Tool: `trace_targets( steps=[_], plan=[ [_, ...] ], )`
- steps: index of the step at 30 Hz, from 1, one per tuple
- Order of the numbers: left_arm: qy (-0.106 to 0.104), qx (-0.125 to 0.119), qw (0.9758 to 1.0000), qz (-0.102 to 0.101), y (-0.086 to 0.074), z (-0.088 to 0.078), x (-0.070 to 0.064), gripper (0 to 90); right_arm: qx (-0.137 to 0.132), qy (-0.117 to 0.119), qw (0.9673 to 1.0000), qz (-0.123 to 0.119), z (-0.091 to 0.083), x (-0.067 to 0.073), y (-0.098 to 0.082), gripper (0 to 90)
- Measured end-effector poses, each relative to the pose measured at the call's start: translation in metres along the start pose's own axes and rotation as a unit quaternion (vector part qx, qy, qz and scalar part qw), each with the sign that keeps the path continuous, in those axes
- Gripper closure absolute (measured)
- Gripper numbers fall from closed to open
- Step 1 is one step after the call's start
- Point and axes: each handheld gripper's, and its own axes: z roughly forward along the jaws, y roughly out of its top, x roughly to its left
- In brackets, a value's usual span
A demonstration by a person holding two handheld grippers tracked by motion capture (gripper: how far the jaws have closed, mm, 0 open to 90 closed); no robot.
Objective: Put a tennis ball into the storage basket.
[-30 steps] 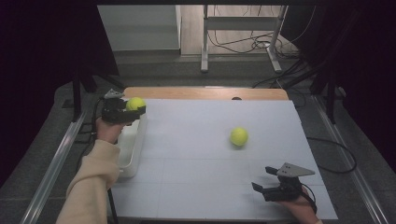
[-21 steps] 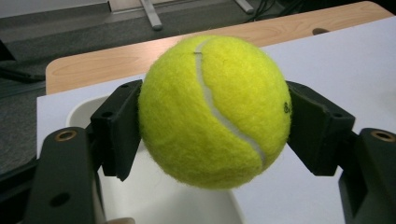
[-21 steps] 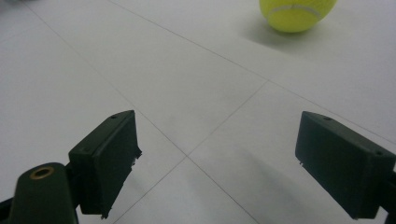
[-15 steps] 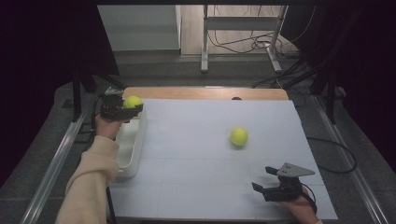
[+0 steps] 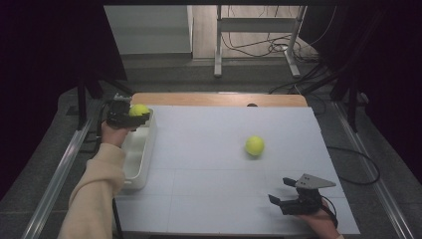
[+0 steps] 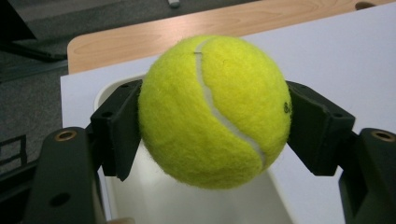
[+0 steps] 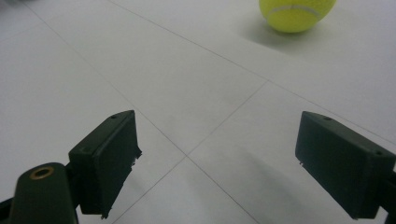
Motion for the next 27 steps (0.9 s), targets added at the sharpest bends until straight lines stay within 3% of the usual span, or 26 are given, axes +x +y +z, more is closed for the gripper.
trace_targets(
  steps=[21, 27],
  plan=[
    [0.009, 0.05, 0.9987, 0.004, -0.003, 0.013, 0.001, 26.5, 0.001, -0.002, 1.0, 0.0, 0.0, 0.0, 0.0, 13.7],
    [0.009, 0.053, 0.9985, 0.009, -0.004, 0.014, 0.001, 26.4, 0.001, -0.002, 1.0, 0.0, 0.0, 0.0, 0.0, 13.7]
  ],
)
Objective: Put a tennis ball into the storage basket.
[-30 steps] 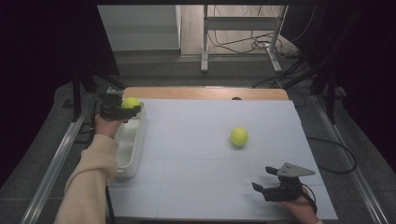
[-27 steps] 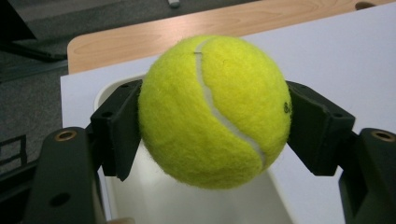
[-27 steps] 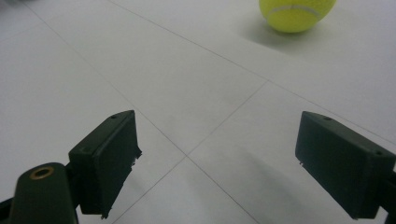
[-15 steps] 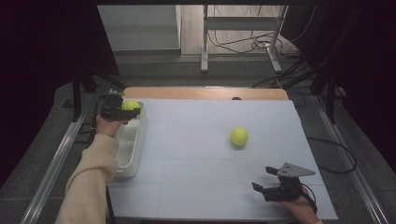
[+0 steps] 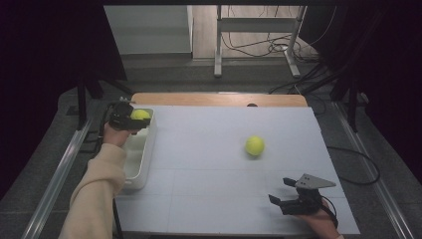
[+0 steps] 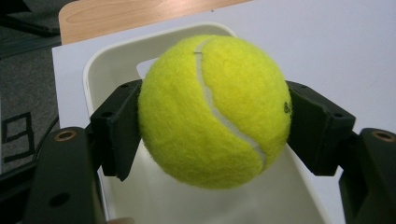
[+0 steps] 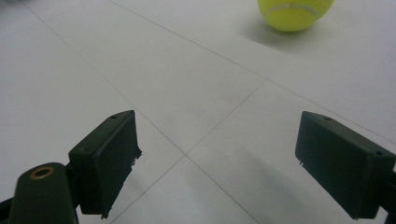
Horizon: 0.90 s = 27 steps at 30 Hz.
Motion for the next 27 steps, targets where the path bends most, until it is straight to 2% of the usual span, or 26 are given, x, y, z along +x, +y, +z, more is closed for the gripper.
trace_targets(
  steps=[10, 14, 16, 17, 19, 27],
  plan=[
    [0.0, -0.001, 1.0, 0.003, 0.001, 0.0, -0.002, 26.3, 0.0, 0.0, 1.0, 0.0, 0.0, 0.0, 0.0, 13.7],
    [0.01, 0.002, 0.9999, 0.009, 0.001, 0.001, -0.003, 25.4, 0.0, 0.0, 1.0, 0.0, 0.0, 0.0, 0.0, 13.7],
    [0.022, -0.007, 0.9997, -0.001, 0.001, -0.001, -0.003, 22.1, 0.0, 0.002, 1.0, 0.0, 0.0, 0.0, 0.0, 13.7],
    [0.021, -0.013, 0.9996, -0.011, 0.001, -0.002, -0.003, 17.4, -0.001, 0.002, 1.0, 0.0, 0.0, 0.0, 0.0, 13.6],
    [0.015, -0.021, 0.9995, -0.018, 0.002, -0.004, -0.002, 13.8, -0.001, 0.002, 1.0, 0.0, 0.0, 0.0, 0.0, 13.6],
    [-0.013, -0.039, 0.999, -0.018, 0.001, -0.011, -0.003, 14.2, 0.001, 0.001, 1.0, 0.001, 0.0, 0.0, 0.0, 13.8]
  ],
)
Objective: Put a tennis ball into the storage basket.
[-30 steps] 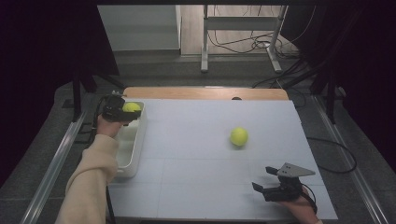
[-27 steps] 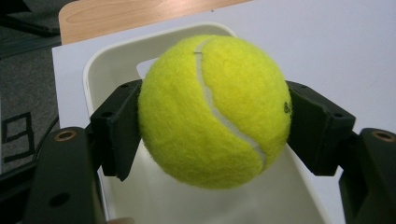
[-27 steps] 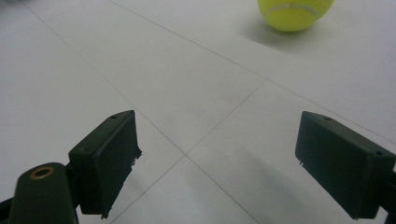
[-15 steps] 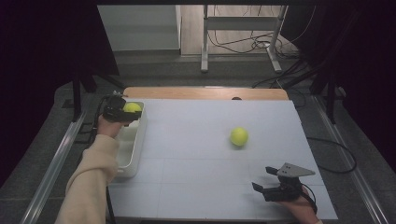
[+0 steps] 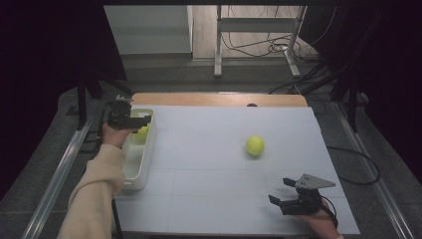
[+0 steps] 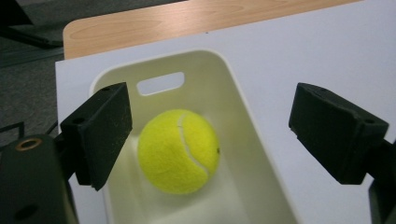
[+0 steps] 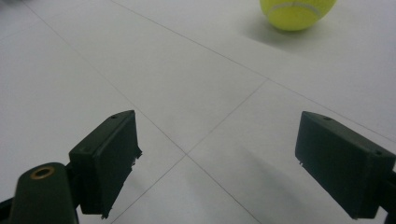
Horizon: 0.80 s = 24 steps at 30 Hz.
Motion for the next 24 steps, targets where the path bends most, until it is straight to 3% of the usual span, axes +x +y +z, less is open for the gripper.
trace_targets(
  steps=[12, 15, 24],
  plan=[
    [-0.029, -0.017, 0.9994, 0.009, -0.001, -0.009, -0.008, 15.7, -0.002, 0.001, 1.0, 0.002, 0.0, 0.0, 0.0, 13.8],
    [-0.045, -0.024, 0.9987, 0.006, -0.003, -0.012, -0.01, 15.7, -0.002, 0.001, 1.0, 0.002, 0.0, 0.0, 0.0, 13.8],
    [-0.067, -0.041, 0.9969, 0.008, -0.006, -0.016, -0.014, 15.9, -0.003, 0.002, 1.0, 0.003, 0.0, 0.0, 0.0, 13.8]
  ],
)
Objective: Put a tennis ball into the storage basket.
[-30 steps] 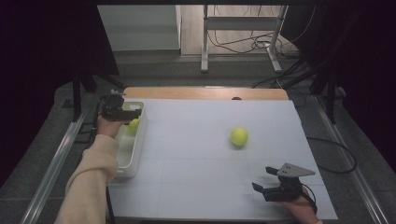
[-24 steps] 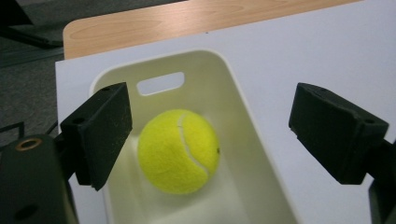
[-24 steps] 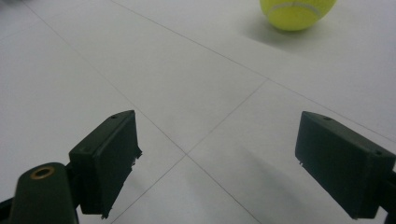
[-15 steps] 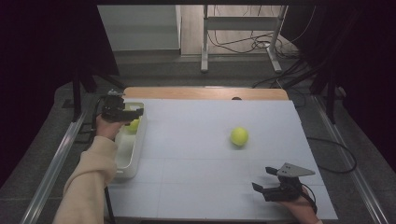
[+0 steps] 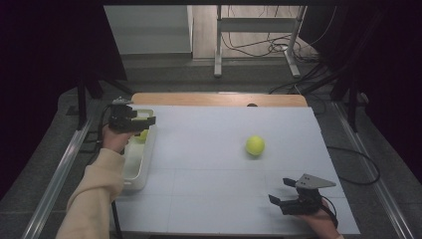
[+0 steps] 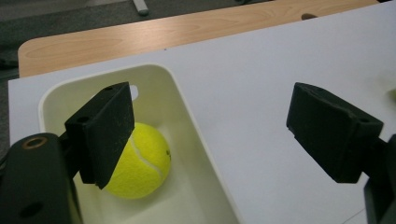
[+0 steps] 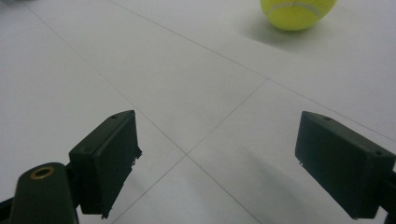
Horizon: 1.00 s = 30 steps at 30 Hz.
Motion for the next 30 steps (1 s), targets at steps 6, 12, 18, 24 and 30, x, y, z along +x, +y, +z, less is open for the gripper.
trace_targets(
  steps=[6, 12, 18, 24, 30],
  plan=[
    [-0.019, -0.013, 0.9997, 0.005, -0.002, -0.004, -0.008, 16.0, -0.001, 0.001, 1.0, 0.002, 0.0, 0.0, 0.0, 13.8],
    [-0.035, -0.022, 0.9991, 0.009, -0.004, -0.007, -0.016, 16.3, -0.001, 0.0, 1.0, 0.006, 0.001, -0.001, 0.001, 13.8],
    [-0.058, -0.035, 0.9976, 0.014, -0.005, -0.01, -0.026, 16.6, -0.001, -0.003, 0.9999, 0.01, 0.001, -0.002, 0.001, 13.8],
    [-0.077, -0.048, 0.9954, 0.03, -0.006, -0.012, -0.04, 16.7, 0.001, -0.005, 1.0, 0.007, 0.003, -0.002, 0.001, 13.8],
    [-0.089, -0.049, 0.9934, 0.054, -0.01, -0.011, -0.055, 16.7, 0.0, -0.003, 1.0, 0.004, 0.003, -0.003, 0.002, 13.9]
  ],
)
